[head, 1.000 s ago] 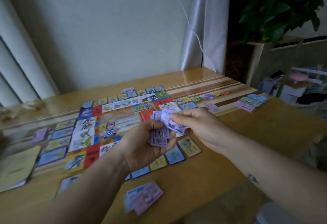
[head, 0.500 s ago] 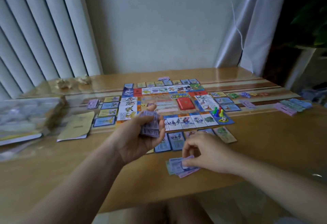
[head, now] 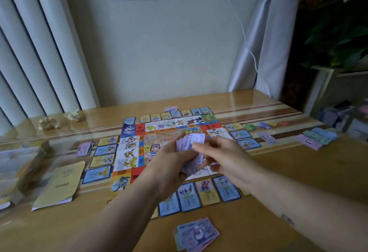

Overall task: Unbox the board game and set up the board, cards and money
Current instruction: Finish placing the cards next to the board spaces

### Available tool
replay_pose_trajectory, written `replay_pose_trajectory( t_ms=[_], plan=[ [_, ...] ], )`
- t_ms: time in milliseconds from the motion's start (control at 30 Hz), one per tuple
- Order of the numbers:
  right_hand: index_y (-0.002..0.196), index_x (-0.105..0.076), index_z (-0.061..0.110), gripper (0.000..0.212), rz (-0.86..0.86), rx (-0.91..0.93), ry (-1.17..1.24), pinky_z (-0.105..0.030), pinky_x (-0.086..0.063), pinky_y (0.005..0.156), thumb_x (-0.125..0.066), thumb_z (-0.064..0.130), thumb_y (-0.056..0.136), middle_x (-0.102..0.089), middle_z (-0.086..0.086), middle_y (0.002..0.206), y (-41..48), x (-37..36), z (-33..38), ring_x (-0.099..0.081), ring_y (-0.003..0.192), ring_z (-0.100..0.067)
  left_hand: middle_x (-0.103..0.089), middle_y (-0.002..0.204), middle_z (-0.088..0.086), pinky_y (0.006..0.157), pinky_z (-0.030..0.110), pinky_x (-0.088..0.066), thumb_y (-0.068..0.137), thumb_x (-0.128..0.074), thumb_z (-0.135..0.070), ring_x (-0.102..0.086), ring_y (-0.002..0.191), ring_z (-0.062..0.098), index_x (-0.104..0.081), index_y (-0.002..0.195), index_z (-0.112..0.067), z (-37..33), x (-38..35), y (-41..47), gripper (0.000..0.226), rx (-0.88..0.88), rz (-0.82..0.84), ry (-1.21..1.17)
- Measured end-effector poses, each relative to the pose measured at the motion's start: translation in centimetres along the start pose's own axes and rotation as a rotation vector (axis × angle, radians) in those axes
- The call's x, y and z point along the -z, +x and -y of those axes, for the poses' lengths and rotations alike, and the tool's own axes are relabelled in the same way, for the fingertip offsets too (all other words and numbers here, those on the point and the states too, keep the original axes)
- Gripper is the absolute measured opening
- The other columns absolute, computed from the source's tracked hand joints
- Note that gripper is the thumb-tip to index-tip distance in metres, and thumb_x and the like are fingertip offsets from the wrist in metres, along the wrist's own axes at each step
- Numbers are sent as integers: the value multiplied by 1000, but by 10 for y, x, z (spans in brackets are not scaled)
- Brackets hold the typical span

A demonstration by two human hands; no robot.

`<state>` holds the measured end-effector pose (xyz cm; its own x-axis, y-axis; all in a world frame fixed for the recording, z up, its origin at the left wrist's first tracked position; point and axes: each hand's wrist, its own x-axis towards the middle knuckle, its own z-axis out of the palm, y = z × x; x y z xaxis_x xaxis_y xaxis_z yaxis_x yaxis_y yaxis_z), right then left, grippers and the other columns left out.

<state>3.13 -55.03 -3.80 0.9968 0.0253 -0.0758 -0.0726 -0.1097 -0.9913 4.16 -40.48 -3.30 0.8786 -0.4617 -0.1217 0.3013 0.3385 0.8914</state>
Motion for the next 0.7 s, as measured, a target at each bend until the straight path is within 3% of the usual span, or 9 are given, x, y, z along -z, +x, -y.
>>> replay_pose_trajectory(
  t_ms=[67,200,300,400,533,633,700],
  plan=[
    [79,-61,13,18,-40,-55,90,-27,-44,63,-72,27,82,-59,5,62,9,5,-1,-59,63,-11,-72,97,16,68,28,-58,92,-52,0,-70,85,25,-57,118,4,-2,-3,16,26,-11,-33,100],
    [69,-65,16,15,-116,-66,147,-27,-45,63,-72,20,82,-62,-1,66,27,18,0,-58,65,-15,-69,96,23,72,35,-56,90,-57,-1,-67,78,28,-65,98,-1,-4,-7,48,11,3,-117,180],
    [74,-67,18,11,-200,-76,171,-28,-48,65,-71,19,83,-67,-1,70,42,27,-5,-62,66,-15,-70,75,13,62,31,-52,89,-60,-3,-64,62,21,-66,83,-7,-2,-13,70,10,17,-155,292],
    [74,-65,17,12,-292,-67,188,-27,-47,63,-71,18,84,-67,-1,73,59,42,-11,-62,68,-15,-62,67,12,70,37,-46,89,-62,-6,-56,64,25,-62,78,-4,2,-20,95,12,25,-166,376],
    [77,-67,15,10,-371,-59,172,-24,-42,58,-68,18,87,-66,-3,77,79,77,-13,-58,69,-14,-62,73,10,58,22,-47,91,-59,-6,-58,56,15,-58,95,0,7,-38,126,7,155,-132,159],
    [80,-66,12,11,-490,30,-2,-18,-41,52,-63,13,90,-64,-3,73,95,134,-11,-56,62,-10,-57,88,15,80,24,-45,95,-51,-5,-59,70,19,-53,96,-2,8,-52,140,3,286,-123,-138],
    [92,-67,3,8,-499,24,-305,-16,-46,60,-64,10,89,-67,-7,83,103,179,-18,-63,71,-10,-55,88,15,79,26,-47,96,-51,-9,-58,74,21,-54,97,0,9,-57,148,9,365,-136,-316]
  ],
)
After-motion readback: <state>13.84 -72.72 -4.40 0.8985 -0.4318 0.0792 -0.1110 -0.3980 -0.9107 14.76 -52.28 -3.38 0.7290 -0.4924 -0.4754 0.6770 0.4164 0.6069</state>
